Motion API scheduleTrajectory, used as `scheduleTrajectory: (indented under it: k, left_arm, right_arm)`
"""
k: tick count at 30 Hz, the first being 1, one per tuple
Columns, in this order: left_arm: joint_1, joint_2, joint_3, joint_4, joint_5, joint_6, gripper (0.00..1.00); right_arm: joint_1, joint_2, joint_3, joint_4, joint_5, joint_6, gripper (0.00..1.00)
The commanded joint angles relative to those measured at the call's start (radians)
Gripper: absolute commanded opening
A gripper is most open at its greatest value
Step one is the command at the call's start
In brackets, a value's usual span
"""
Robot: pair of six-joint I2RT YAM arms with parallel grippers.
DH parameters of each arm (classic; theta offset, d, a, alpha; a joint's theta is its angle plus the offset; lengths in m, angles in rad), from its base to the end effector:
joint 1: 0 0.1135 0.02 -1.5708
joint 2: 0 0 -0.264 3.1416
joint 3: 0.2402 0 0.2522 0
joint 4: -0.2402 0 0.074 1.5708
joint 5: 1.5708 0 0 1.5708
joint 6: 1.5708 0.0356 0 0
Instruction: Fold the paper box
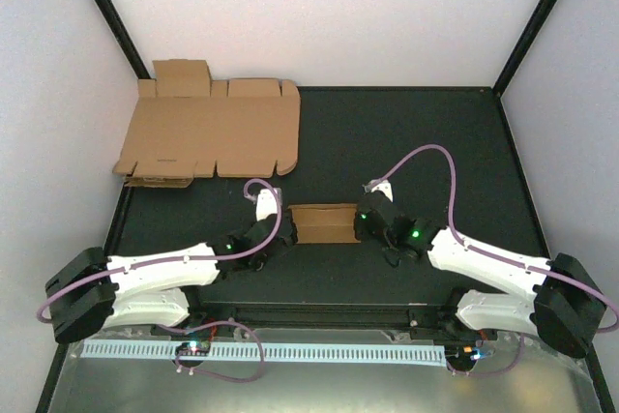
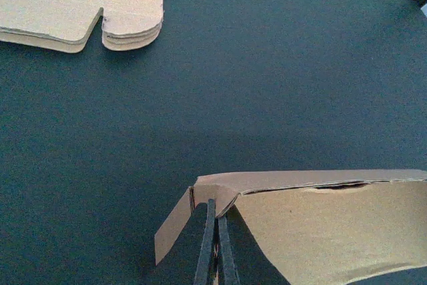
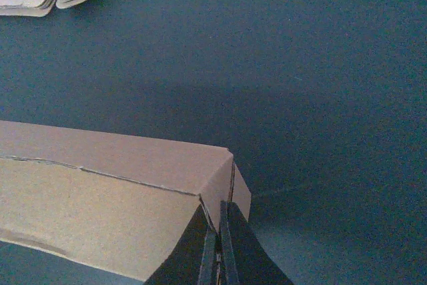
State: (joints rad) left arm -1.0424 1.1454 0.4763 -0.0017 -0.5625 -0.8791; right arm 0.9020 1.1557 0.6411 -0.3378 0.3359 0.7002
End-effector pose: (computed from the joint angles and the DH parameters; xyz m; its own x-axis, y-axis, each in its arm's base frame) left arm 0.1283 -0.1821 0.1844 -0.6003 -0.2639 -0.7550 0.0903 0.9156 -0.3918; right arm 0.1500 0.1709 0.2057 -0.7476 0.0352 -0.6632 -0.1628 0.9584 0.2343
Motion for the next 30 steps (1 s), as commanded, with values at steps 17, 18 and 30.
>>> scheduleTrajectory:
  k: [17,18,30]
  left_arm:
    - [-0.024,-0.177,0.005,-0.346,0.071,-0.027,0.60]
    - [-0.024,-0.194,0.004,-0.355,0.069,-0.029,0.65]
    - [-0.016,-0.347,0.013,-0.478,0.072,-0.048,0.94]
  right_arm:
    - [0.007,-0.008,-0.041,-0.053,-0.001,-0.034,0.02]
    - [0.008,-0.009,-0.040,-0.055,0.002,-0.036,0.02]
    - [0.008,-0.006,-0.032,-0.068,0.006,-0.030,0.02]
